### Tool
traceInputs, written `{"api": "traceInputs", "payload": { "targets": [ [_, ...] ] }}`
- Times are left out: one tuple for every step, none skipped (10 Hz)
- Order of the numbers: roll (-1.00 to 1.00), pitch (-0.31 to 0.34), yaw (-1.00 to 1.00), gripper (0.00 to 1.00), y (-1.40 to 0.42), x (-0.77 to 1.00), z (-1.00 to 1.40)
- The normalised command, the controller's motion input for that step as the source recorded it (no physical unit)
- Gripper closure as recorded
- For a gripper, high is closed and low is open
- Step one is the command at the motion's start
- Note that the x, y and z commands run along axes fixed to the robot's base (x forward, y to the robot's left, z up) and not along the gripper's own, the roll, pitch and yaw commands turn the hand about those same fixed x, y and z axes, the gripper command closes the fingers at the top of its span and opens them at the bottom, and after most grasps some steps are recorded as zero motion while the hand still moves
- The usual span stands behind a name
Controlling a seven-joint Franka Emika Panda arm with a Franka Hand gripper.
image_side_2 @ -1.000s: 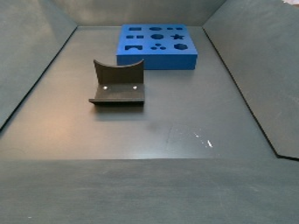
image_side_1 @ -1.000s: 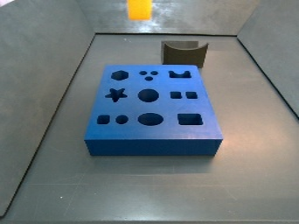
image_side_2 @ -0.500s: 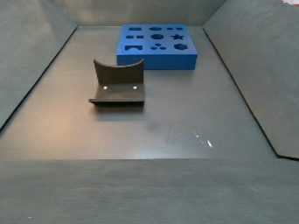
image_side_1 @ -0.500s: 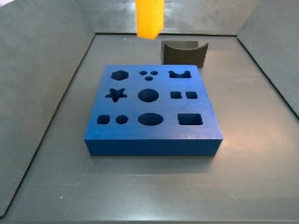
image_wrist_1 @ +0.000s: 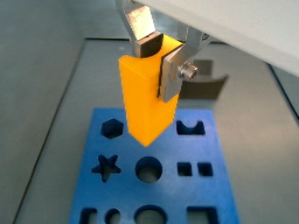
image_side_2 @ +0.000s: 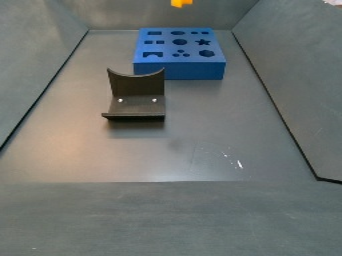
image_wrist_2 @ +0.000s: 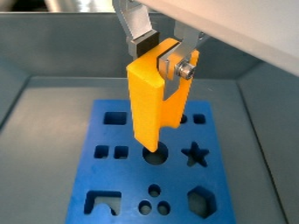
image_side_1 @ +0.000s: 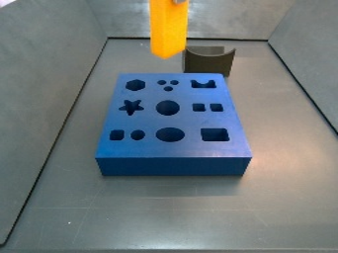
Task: Insert the arch object.
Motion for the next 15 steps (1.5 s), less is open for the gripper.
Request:
{"api": "traceInputs", "payload": {
  "targets": [
    [0.0,0.0,-1.0,1.0,0.0,0.0,-0.27],
    [0.0,0.0,-1.0,1.0,0.0,0.0,-0.28],
    [0.0,0.0,-1.0,1.0,0.0,0.0,-0.31],
    [0.0,0.0,-0.73,1.0,0.3,-0.1,-0.34],
    [0.0,-0.006,-0.66,1.0,0.37,-0.11,-0.27],
    [0.0,0.0,-0.75,1.0,0.29,-0.09,-0.33],
    [0.0,0.0,-0.96,1.0,0.08,0.0,-0.34],
    [0.0,0.0,-1.0,1.0,0.0,0.0,-0.31],
    [-0.01,-0.024,-1.0,1.0,0.03,0.1,-0.25],
    [-0.07,-0.013,-0.67,1.0,0.29,0.6,-0.11],
    [-0.04,0.0,-0.45,1.0,0.36,0.87,-0.13],
    [0.0,0.0,-0.25,1.0,0.36,1.0,-0.1],
    [0.05,0.0,0.0,1.0,0.1,0.51,-0.21],
    [0.0,0.027,0.0,1.0,0.13,0.48,-0.32],
    [-0.01,0.009,-0.04,1.0,0.0,0.79,-0.3]
  ]
}}
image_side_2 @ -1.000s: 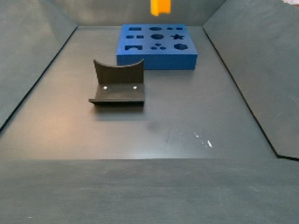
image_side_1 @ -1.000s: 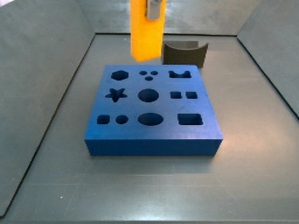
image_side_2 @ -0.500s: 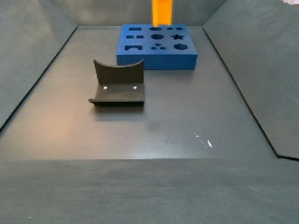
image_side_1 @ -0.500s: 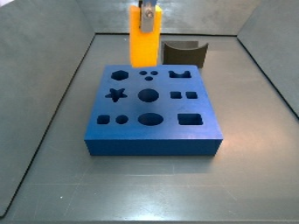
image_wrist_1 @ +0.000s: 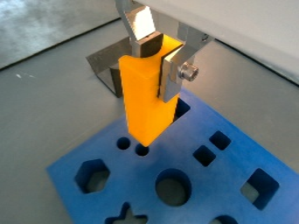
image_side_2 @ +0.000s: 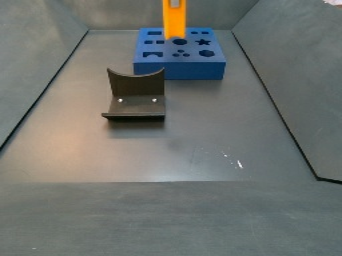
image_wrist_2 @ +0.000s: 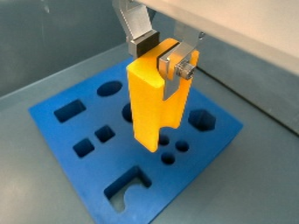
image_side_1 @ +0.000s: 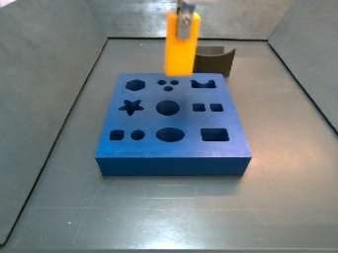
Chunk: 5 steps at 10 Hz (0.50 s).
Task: Insert the arch object.
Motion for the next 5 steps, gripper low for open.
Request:
{"api": "traceInputs", "payload": {
  "targets": [
    [0.0,0.0,-0.11,1.0,0.0,0.99,-0.25],
    [0.01,0.0,-0.17,1.0,0.0,1.0,-0.23],
    [0.06,0.0,-0.23,1.0,0.0,0.93,-0.13],
    [0.09,0.0,-0.47,1.0,0.07,0.67,-0.12],
    [0.09,0.0,-0.61,1.0,0.07,0.5,-0.19]
  ]
}}
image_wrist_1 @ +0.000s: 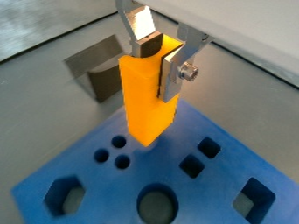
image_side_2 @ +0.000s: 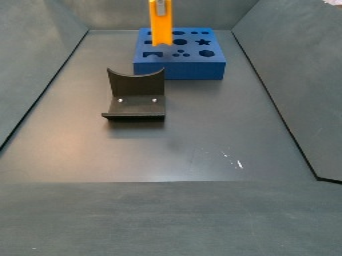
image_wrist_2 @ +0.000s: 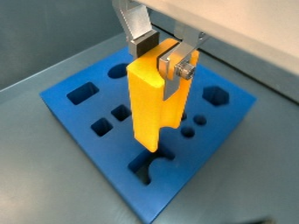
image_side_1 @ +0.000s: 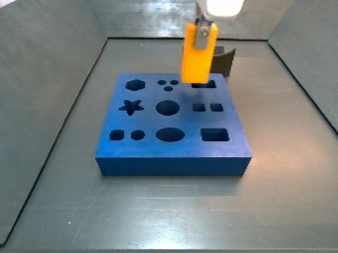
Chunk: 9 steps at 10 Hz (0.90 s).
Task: Insert the arch object.
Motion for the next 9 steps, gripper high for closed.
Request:
{"api": "traceInputs", "payload": {
  "targets": [
    [0.07,0.0,-0.51,1.0,0.06,0.39,-0.21],
    [0.06,0.0,-0.27,1.0,0.01,0.29,-0.23],
    [0.03,0.0,-0.14,1.0,0.1,0.23,-0.26],
    [0.08,0.0,-0.01,1.0,0.15,0.05,-0.08],
    [0.04,0.0,0.0,1.0,0.13,0.0,-0.03],
    [0.07,0.0,0.01,1.0,0.07,0.03,-0.15],
    [0.03,-0.027,0.12,1.0,0.11,0.0,-0.24],
    [-0.03,-0.037,0.07,1.0,0.11,0.0,-0.22],
    [-0.02,-0.041,0.01,1.0,0.03,0.0,-0.23]
  ]
}}
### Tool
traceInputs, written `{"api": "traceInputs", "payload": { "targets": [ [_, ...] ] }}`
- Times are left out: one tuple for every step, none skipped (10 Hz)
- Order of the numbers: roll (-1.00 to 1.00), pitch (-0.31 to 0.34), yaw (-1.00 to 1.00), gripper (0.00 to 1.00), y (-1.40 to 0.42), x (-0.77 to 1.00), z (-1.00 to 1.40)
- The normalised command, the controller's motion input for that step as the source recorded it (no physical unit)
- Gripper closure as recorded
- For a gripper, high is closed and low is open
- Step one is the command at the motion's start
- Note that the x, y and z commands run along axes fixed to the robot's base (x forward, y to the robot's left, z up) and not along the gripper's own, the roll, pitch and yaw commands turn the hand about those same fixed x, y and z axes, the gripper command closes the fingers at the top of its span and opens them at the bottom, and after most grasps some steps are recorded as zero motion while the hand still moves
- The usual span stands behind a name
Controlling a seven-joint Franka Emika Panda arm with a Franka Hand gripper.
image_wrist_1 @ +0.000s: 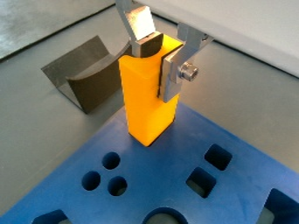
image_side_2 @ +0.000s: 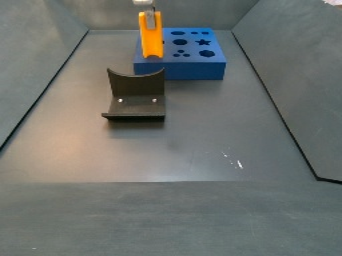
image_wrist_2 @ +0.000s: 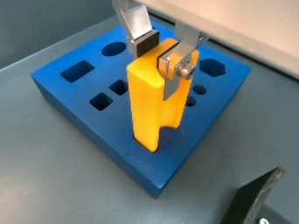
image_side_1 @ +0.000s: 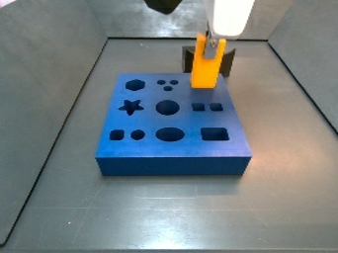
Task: Insert the arch object.
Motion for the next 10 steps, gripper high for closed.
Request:
{"api": "traceInputs", "payload": {
  "targets": [
    [-0.02,-0.043,0.0,1.0,0.01,0.0,-0.27],
    [-0.03,-0.101,0.01,1.0,0.0,0.0,-0.37],
    [-0.02,-0.159,0.0,1.0,0.0,0.0,-0.43],
    [-0.02,-0.161,0.0,1.0,-0.04,0.0,-0.45],
    [0.0,-0.177,0.0,1.0,-0.08,0.0,-0.46],
    [0.0,-0.174,0.0,1.0,-0.08,0.0,-0.45],
    [0.0,-0.16,0.0,1.0,-0.09,-0.01,-0.34],
    [-0.02,-0.219,0.0,1.0,-0.04,0.0,-0.15],
    [0.0,-0.08,0.0,1.0,0.0,-0.01,-0.02],
    [0.0,0.0,0.0,1.0,0.0,0.0,0.0]
  ]
}}
